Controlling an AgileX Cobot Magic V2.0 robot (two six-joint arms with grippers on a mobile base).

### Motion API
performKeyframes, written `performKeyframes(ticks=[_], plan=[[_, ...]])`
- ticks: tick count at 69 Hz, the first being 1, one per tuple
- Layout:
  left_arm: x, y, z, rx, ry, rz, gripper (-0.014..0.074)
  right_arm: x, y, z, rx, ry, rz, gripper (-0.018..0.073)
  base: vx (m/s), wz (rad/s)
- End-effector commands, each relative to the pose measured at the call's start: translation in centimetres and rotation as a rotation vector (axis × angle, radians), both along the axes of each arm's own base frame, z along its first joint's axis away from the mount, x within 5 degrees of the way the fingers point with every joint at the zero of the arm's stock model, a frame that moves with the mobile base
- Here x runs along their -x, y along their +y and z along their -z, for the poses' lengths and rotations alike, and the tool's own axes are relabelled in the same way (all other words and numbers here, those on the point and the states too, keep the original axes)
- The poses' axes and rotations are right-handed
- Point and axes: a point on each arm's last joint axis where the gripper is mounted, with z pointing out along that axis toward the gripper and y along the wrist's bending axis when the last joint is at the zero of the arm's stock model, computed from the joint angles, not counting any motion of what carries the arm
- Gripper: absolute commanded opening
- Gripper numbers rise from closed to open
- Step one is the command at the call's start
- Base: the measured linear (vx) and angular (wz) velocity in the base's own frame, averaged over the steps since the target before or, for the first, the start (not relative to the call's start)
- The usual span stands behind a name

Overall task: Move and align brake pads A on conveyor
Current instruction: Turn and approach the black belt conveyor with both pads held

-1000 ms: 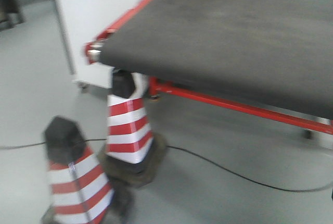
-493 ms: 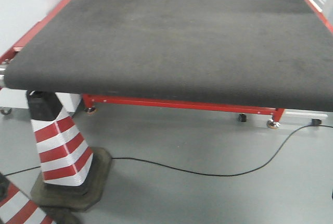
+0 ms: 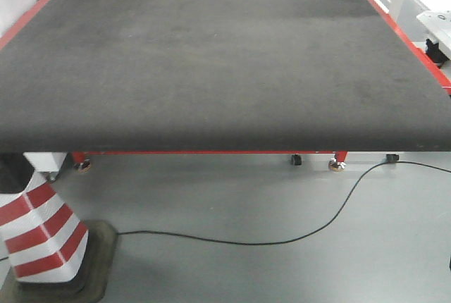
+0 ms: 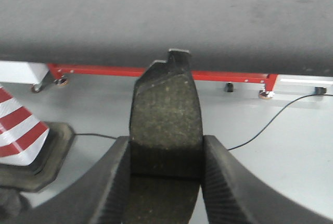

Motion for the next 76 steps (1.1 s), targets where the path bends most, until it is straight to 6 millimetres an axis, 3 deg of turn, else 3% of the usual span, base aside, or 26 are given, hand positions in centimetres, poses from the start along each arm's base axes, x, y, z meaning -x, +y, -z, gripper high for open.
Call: performKeyframes(ticks=[1, 76], plan=[[-0.40, -0.06, -1.55, 0.034, -0.104, -0.010, -0.0006, -0.33, 0.01, -1.69, -0.013, -0.118, 0.002, -0.0007, 0.19, -0.16], [-0.40, -0.06, -1.54, 0.034, -0.103, -0.010, -0.0006, -0.33, 0.01, -1.69, -0.013, -0.118, 0.002, -0.0007, 0.31, -0.02]])
